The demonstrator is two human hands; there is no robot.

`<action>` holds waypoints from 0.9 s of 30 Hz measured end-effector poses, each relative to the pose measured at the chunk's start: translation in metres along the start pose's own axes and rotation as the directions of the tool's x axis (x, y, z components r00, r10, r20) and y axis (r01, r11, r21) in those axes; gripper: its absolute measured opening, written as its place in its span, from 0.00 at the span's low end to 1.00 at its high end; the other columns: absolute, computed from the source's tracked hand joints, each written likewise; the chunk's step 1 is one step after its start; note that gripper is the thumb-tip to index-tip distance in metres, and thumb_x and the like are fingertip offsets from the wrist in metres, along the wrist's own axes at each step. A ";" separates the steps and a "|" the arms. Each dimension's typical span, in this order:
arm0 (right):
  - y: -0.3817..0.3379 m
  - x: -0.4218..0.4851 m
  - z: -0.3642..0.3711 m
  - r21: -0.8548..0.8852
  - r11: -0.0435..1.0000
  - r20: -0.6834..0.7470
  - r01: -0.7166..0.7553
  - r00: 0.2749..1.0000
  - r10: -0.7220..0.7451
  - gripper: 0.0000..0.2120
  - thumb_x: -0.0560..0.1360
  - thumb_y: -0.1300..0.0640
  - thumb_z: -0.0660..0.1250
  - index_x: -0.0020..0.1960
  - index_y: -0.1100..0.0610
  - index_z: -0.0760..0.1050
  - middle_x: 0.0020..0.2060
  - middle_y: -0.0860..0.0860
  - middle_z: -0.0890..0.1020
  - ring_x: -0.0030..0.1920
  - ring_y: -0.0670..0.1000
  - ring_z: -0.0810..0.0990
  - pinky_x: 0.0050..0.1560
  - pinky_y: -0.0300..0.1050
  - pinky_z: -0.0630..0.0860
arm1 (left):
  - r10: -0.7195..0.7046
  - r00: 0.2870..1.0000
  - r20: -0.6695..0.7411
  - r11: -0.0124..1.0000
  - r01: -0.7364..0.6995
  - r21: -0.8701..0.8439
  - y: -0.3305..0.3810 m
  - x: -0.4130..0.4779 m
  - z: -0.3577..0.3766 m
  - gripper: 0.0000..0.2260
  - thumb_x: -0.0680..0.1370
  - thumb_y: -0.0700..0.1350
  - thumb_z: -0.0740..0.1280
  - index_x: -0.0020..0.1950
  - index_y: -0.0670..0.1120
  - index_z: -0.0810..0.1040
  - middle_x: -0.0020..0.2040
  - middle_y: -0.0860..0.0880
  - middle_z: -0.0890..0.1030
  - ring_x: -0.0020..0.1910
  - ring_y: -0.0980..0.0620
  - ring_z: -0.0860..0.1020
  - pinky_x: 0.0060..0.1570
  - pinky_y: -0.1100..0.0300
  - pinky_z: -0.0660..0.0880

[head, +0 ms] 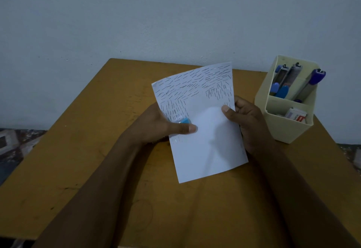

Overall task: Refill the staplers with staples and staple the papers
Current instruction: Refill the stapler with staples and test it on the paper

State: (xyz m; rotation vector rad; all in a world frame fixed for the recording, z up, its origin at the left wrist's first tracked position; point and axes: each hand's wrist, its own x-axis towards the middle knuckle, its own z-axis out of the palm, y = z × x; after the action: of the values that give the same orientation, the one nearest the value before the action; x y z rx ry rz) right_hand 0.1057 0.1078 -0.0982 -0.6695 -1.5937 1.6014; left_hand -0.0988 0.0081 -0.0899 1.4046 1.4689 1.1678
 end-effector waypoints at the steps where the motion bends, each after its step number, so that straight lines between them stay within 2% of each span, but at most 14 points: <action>1: 0.000 0.000 0.000 -0.004 1.000 -0.002 0.001 1.000 -0.001 0.13 0.77 0.64 0.60 0.59 0.55 0.75 0.54 0.49 0.83 0.54 0.52 0.81 0.50 0.43 0.79 | 0.003 1.000 0.005 1.000 -0.004 0.013 0.000 0.000 0.000 0.25 0.67 0.45 0.78 0.61 0.53 0.73 0.55 0.55 0.82 0.54 0.56 0.81 0.51 0.53 0.81; 5: 0.001 0.001 -0.003 -0.041 0.999 -0.023 0.003 1.000 -0.004 0.13 0.77 0.63 0.61 0.60 0.55 0.75 0.56 0.50 0.82 0.55 0.53 0.81 0.53 0.47 0.79 | 0.014 1.000 0.023 0.998 -0.015 0.063 0.004 0.000 -0.001 0.26 0.64 0.47 0.79 0.58 0.56 0.72 0.53 0.58 0.82 0.52 0.60 0.81 0.46 0.62 0.80; 8: 0.000 0.000 -0.003 -0.042 0.999 -0.030 0.011 0.999 -0.012 0.13 0.77 0.63 0.60 0.60 0.54 0.75 0.55 0.50 0.82 0.55 0.52 0.81 0.53 0.45 0.79 | 0.035 0.998 0.042 0.994 -0.039 0.099 0.009 -0.002 -0.001 0.24 0.64 0.49 0.78 0.56 0.59 0.72 0.50 0.62 0.81 0.50 0.63 0.80 0.41 0.69 0.77; 12: -0.002 0.000 -0.003 -0.042 0.999 -0.037 0.016 0.999 -0.018 0.13 0.77 0.63 0.60 0.58 0.53 0.76 0.55 0.49 0.83 0.55 0.51 0.81 0.52 0.44 0.79 | 0.029 0.998 0.055 0.989 -0.037 0.142 0.010 -0.002 -0.003 0.22 0.64 0.51 0.77 0.55 0.59 0.73 0.50 0.63 0.81 0.49 0.63 0.80 0.42 0.68 0.78; 15: -0.002 0.001 -0.004 -0.041 0.999 -0.048 0.008 0.999 -0.010 0.13 0.77 0.63 0.60 0.60 0.55 0.75 0.56 0.50 0.82 0.55 0.52 0.81 0.53 0.46 0.78 | -0.007 0.997 0.071 0.986 -0.004 0.164 0.007 -0.001 -0.007 0.18 0.66 0.53 0.76 0.53 0.57 0.77 0.50 0.61 0.83 0.48 0.59 0.82 0.46 0.60 0.81; 16: -0.002 0.001 -0.004 -0.037 0.999 -0.053 0.004 0.999 -0.005 0.13 0.78 0.63 0.60 0.60 0.56 0.75 0.56 0.51 0.82 0.55 0.53 0.81 0.54 0.46 0.78 | -0.016 0.997 0.077 0.986 0.003 0.166 0.006 0.000 -0.008 0.16 0.66 0.53 0.75 0.52 0.57 0.78 0.49 0.62 0.83 0.47 0.58 0.83 0.45 0.60 0.81; 18: -0.002 0.001 -0.005 -0.023 1.000 -0.060 -0.005 0.998 0.004 0.13 0.78 0.63 0.60 0.60 0.56 0.75 0.55 0.51 0.82 0.55 0.53 0.81 0.53 0.46 0.79 | -0.030 0.996 0.081 0.986 0.016 0.164 0.005 0.000 -0.010 0.14 0.66 0.54 0.74 0.50 0.58 0.79 0.48 0.65 0.83 0.46 0.59 0.83 0.43 0.64 0.80; 21: -0.002 0.001 -0.005 -0.015 1.000 -0.074 -0.020 0.997 0.019 0.12 0.77 0.63 0.60 0.59 0.55 0.76 0.53 0.49 0.83 0.53 0.51 0.82 0.50 0.43 0.79 | -0.040 0.996 0.079 0.988 0.028 0.154 0.005 -0.001 -0.012 0.12 0.68 0.54 0.72 0.50 0.55 0.80 0.48 0.63 0.83 0.45 0.58 0.83 0.40 0.66 0.79; 24: -0.002 0.001 -0.005 -0.012 0.999 -0.085 -0.041 0.996 0.040 0.12 0.77 0.63 0.60 0.59 0.56 0.76 0.53 0.49 0.83 0.52 0.50 0.82 0.49 0.42 0.80 | -0.077 0.994 0.072 0.983 0.063 0.173 0.008 -0.001 -0.011 0.09 0.71 0.55 0.68 0.43 0.51 0.80 0.41 0.60 0.84 0.33 0.60 0.81 0.29 0.71 0.71; 26: -0.002 0.002 -0.006 -0.006 0.998 -0.099 -0.061 0.993 0.060 0.12 0.77 0.62 0.61 0.59 0.56 0.76 0.53 0.49 0.83 0.52 0.50 0.82 0.48 0.42 0.80 | -0.100 0.994 0.054 0.981 0.089 0.173 0.009 0.000 -0.013 0.18 0.74 0.58 0.64 0.35 0.43 0.78 0.32 0.54 0.81 0.26 0.57 0.74 0.27 0.68 0.67; 27: -0.001 0.002 -0.006 -0.007 0.997 -0.107 -0.073 0.992 0.072 0.12 0.77 0.62 0.61 0.59 0.55 0.76 0.53 0.48 0.83 0.51 0.50 0.83 0.48 0.42 0.80 | -0.115 0.993 0.040 0.983 0.108 0.148 0.008 0.000 -0.014 0.23 0.75 0.59 0.62 0.34 0.40 0.76 0.31 0.49 0.79 0.26 0.54 0.72 0.28 0.65 0.66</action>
State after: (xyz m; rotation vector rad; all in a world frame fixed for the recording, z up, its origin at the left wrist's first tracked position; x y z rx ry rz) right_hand 0.1096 0.1128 -0.0971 -0.8135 -1.5170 1.5832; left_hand -0.1096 0.0060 -0.0781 1.4174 1.6040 0.9675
